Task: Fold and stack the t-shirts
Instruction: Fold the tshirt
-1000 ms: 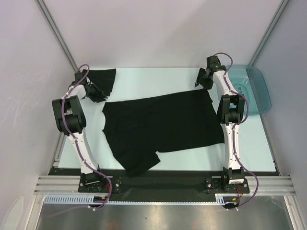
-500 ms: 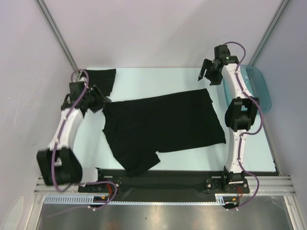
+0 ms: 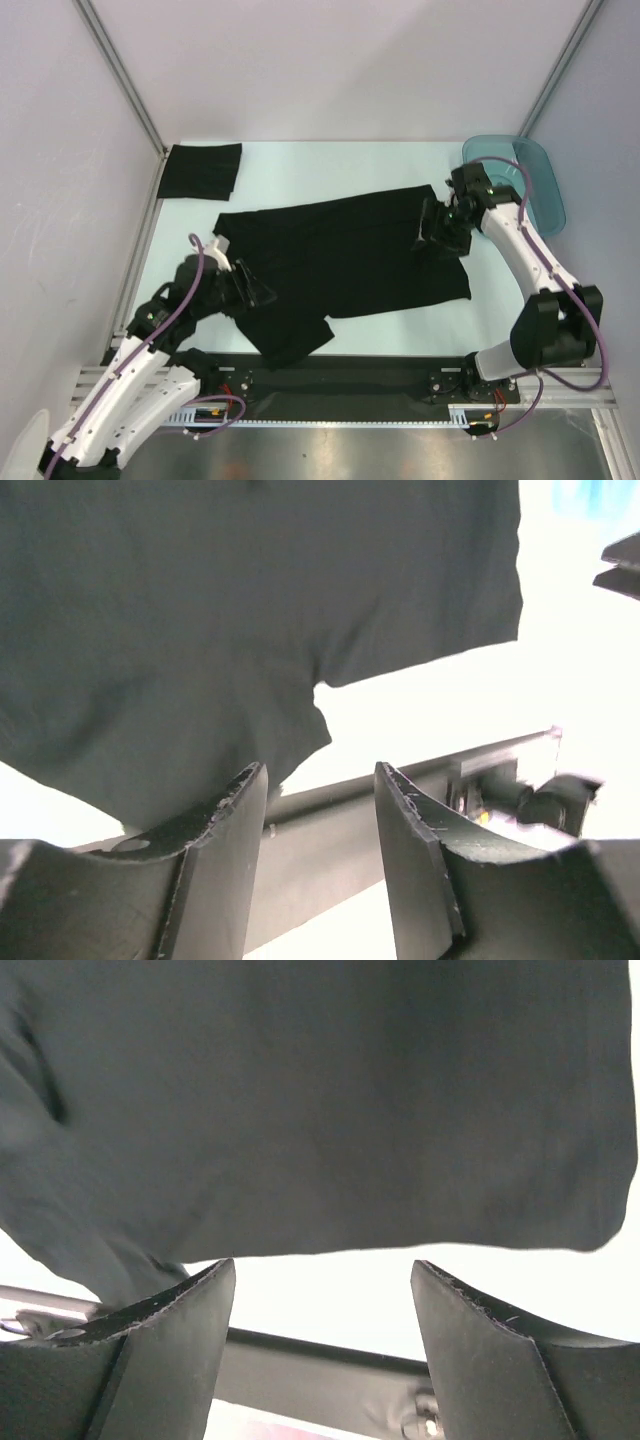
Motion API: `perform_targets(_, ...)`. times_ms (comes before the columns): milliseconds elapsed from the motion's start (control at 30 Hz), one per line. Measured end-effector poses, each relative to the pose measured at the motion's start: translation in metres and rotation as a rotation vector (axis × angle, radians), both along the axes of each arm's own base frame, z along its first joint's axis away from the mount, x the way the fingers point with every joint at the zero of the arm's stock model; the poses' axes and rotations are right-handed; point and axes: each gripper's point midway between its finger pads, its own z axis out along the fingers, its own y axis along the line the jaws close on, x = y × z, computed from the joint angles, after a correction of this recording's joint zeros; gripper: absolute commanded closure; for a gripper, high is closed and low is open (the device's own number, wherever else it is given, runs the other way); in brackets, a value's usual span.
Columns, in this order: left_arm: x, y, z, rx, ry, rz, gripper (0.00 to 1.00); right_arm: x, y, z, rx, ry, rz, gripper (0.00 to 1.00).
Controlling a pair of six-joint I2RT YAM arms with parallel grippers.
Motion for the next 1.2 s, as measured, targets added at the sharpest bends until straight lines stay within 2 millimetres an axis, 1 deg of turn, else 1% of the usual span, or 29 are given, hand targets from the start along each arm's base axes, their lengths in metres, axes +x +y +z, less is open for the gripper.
perform_targets(67,-0.021,-0.007,-0.013,0.002,0.052,-0.021,0.49,-0.026,-0.004,-0.009,0.004,0.034,-0.007,0.23)
perform_targets(167,-0.048,-0.014,-0.038,0.044,0.146,-0.068,0.49,-0.048,-0.006,-0.006,0.015,0.028,-0.013,0.23)
perform_targets(267,-0.074,-0.019,-0.057,0.115,0.225,-0.113,0.47,-0.052,-0.004,0.005,0.04,-0.015,-0.007,0.23)
perform_targets(400,-0.095,-0.024,-0.069,0.171,0.272,-0.134,0.45,-0.054,0.006,0.01,0.076,-0.025,0.018,0.23)
perform_targets(500,-0.11,-0.026,-0.078,0.188,0.302,-0.132,0.46,-0.063,0.027,0.005,0.104,-0.019,0.083,0.25)
perform_targets(533,-0.114,-0.026,-0.083,0.194,0.316,-0.128,0.48,-0.069,0.038,0.001,0.116,-0.01,0.119,0.25)
perform_targets(633,-0.127,-0.022,-0.099,0.241,0.355,-0.113,0.5,-0.098,0.071,-0.014,0.147,0.03,0.233,0.26)
perform_targets(700,-0.137,-0.018,-0.108,0.298,0.377,-0.113,0.5,-0.118,0.087,-0.022,0.168,0.048,0.295,0.26)
perform_targets(767,-0.143,-0.013,-0.116,0.357,0.38,-0.105,0.51,-0.135,0.095,-0.028,0.191,0.066,0.326,0.26)
perform_targets(833,-0.147,-0.009,-0.122,0.404,0.376,-0.092,0.51,-0.142,0.096,-0.03,0.207,0.063,0.323,0.26)
perform_targets(900,-0.148,-0.007,-0.124,0.414,0.367,-0.072,0.51,-0.147,0.094,-0.03,0.223,0.056,0.314,0.26)
perform_targets(1033,-0.143,-0.013,-0.128,0.366,0.341,-0.022,0.5,-0.149,0.093,-0.023,0.237,0.026,0.317,0.26)
perform_targets(1200,-0.133,-0.01,-0.147,0.342,0.308,0.032,0.49,-0.151,0.09,-0.019,0.225,0.02,0.334,0.26)
